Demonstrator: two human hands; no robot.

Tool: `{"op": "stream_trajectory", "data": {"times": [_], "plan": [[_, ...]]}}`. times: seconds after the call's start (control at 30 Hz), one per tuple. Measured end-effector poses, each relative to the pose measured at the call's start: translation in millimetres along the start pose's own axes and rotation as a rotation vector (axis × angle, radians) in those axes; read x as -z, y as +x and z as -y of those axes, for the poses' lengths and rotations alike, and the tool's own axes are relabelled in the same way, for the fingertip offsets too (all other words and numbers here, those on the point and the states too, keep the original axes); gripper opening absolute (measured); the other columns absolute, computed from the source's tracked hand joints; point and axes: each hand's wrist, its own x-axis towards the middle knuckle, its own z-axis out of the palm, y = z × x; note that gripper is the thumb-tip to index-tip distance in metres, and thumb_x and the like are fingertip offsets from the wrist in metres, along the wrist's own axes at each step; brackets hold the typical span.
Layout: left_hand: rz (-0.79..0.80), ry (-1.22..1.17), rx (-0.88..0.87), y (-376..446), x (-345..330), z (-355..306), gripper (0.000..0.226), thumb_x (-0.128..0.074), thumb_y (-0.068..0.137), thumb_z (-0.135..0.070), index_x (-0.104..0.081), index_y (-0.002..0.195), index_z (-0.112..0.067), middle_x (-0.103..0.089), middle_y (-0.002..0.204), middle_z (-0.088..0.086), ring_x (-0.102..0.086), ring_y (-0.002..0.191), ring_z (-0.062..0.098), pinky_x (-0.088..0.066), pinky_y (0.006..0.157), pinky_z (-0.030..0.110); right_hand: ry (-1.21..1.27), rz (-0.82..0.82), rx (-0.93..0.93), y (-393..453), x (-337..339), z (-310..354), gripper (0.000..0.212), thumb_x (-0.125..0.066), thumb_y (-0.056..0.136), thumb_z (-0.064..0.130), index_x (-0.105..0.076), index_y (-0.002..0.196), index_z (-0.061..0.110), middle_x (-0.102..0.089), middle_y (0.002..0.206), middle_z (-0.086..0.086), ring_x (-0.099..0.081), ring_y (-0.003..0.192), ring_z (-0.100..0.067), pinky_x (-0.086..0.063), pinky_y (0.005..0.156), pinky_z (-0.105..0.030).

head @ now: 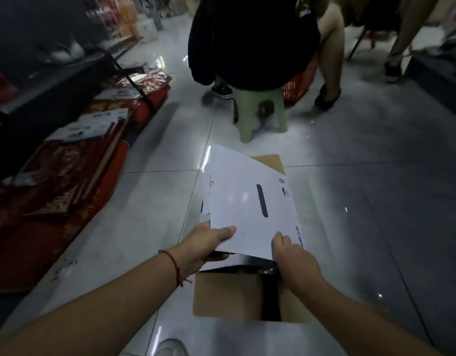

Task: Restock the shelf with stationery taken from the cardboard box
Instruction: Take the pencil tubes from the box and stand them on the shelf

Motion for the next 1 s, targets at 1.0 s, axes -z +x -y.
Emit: {"op": "stream_trajectory", "data": {"times": [1.0], "plan": [[0.099, 1.304, -0.410, -136.1, -63.7, 187.8, 0.068, -0.051, 0.093, -0.050, -0.023, 0.152, -0.029, -0.021, 0.159, 0.008, -0.025, 0.144, 0.027, -0.026, 0.115, 0.038, 1.561, -0.187, -1.343, -210.5, -10.2, -94.3, 0.013, -0.060, 0.091, 0.003, -0.062, 0.104, 0.004, -0.066, 0.108, -0.018, -0.062, 0.078, -0.030, -0.055, 0.070, -0.040]]}}
